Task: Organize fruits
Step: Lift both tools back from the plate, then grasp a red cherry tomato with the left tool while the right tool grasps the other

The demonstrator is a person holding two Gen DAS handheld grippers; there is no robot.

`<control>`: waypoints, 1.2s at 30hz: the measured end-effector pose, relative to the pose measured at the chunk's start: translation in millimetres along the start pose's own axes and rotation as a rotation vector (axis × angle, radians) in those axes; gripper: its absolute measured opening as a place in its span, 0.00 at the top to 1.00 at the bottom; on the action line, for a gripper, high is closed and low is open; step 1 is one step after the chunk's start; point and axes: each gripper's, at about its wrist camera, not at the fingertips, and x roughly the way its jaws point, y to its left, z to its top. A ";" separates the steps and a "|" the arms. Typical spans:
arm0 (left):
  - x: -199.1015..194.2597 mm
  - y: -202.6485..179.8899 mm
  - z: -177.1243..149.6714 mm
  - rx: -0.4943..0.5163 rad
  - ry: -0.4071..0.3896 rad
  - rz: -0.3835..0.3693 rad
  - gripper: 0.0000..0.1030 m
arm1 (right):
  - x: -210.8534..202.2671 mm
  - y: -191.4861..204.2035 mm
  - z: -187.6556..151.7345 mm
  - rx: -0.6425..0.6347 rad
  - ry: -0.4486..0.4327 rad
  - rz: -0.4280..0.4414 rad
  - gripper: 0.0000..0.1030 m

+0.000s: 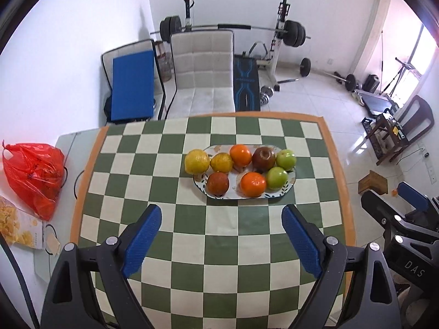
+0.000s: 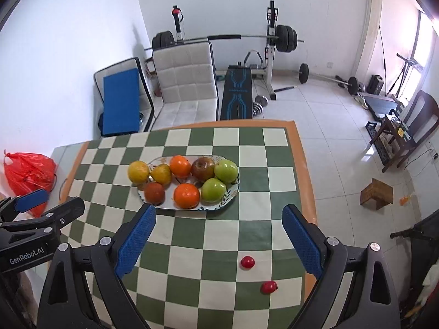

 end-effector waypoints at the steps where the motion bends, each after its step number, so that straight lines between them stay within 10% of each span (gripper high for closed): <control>1: -5.5 0.0 -1.1 0.002 -0.009 0.002 0.13 | -9.6 1.5 -0.7 -0.004 -0.012 -0.002 0.08; 21: -20.8 -5.8 -17.6 -0.016 -0.016 -0.014 0.12 | -43.1 -7.9 -19.0 0.081 -0.026 0.057 0.04; 22: -14.3 -6.8 -17.6 -0.011 -0.001 -0.009 0.01 | -36.5 -13.3 -19.9 0.093 -0.020 0.056 0.04; 36: 155.9 -76.8 -45.0 0.177 0.333 0.019 0.00 | 149.6 -132.5 -135.1 0.357 0.442 -0.062 0.10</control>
